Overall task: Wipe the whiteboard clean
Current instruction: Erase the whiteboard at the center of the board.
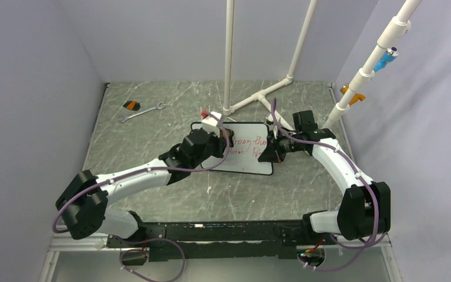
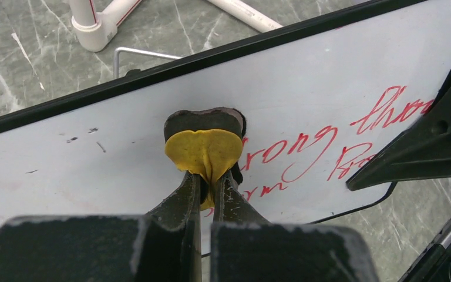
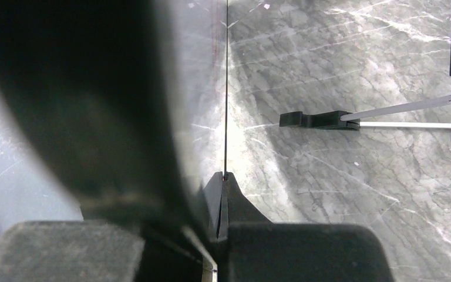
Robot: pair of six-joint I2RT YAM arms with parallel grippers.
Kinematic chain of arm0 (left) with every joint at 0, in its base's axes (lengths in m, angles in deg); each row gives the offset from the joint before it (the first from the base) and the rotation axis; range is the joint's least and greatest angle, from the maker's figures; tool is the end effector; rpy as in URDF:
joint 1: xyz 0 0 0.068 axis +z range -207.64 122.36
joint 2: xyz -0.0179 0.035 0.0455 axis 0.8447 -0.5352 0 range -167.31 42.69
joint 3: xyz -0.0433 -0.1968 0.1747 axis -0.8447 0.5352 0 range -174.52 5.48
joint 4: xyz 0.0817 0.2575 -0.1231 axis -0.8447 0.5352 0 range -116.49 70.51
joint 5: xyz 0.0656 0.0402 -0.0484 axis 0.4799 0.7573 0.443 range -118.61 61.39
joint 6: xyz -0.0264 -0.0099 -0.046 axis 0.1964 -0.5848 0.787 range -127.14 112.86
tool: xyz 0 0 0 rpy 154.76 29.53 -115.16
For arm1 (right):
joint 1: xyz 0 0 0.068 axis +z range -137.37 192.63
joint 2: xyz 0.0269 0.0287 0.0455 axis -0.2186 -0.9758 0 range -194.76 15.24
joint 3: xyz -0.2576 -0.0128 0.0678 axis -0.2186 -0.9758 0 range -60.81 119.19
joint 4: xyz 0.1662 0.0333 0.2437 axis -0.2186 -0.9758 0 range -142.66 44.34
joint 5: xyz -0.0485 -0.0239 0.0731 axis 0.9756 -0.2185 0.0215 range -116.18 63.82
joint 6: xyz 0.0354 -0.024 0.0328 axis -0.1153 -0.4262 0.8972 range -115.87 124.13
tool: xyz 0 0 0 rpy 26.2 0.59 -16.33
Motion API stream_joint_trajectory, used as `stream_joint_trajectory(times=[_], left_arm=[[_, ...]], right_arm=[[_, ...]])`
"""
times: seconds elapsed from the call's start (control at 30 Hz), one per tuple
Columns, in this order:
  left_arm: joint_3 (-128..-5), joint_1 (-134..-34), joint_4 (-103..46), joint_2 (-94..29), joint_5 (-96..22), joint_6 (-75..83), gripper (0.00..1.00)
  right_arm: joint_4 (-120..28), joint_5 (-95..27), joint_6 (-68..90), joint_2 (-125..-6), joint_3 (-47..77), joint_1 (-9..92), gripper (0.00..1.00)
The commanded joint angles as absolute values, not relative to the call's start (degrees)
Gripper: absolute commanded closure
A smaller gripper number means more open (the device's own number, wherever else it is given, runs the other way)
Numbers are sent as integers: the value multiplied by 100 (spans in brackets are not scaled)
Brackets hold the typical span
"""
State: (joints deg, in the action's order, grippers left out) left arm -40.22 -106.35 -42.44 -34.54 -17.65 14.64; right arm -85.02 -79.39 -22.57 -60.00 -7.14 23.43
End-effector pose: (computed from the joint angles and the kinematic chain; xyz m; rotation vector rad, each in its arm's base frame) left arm 0.2295 -0.2511 0.2388 0.3059 1.8683 -0.6792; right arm 0.2751 0.0815 0.2313 -1.0301 2.0982 1.0668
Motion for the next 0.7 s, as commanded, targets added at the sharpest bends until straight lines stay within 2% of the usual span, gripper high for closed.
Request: stream_joint_trajectory(times=[0.0,0.13,0.27,0.5,0.67], left_arm=[[-4758,-10792,-3658,-3797,-1106,1414,100],[-4805,-10715,-3175,-3763,-378,1417,100],[-4550,-10336,-2809,-3624,-366,1405,100],[-4209,-10062,-2876,-3361,-968,1557,100],[-4517,-10476,-3287,-3559,-1662,1598,100]], right_arm=[[-8810,-7909,-2800,-5946,-782,2524,100],[-8813,-7913,-2804,-5933,-782,2525,100],[-8820,-7926,-2805,-5924,-780,2524,100],[-8813,-7918,-2799,-5936,-778,2522,100],[-8811,-7896,-2798,-5960,-782,2515,100]])
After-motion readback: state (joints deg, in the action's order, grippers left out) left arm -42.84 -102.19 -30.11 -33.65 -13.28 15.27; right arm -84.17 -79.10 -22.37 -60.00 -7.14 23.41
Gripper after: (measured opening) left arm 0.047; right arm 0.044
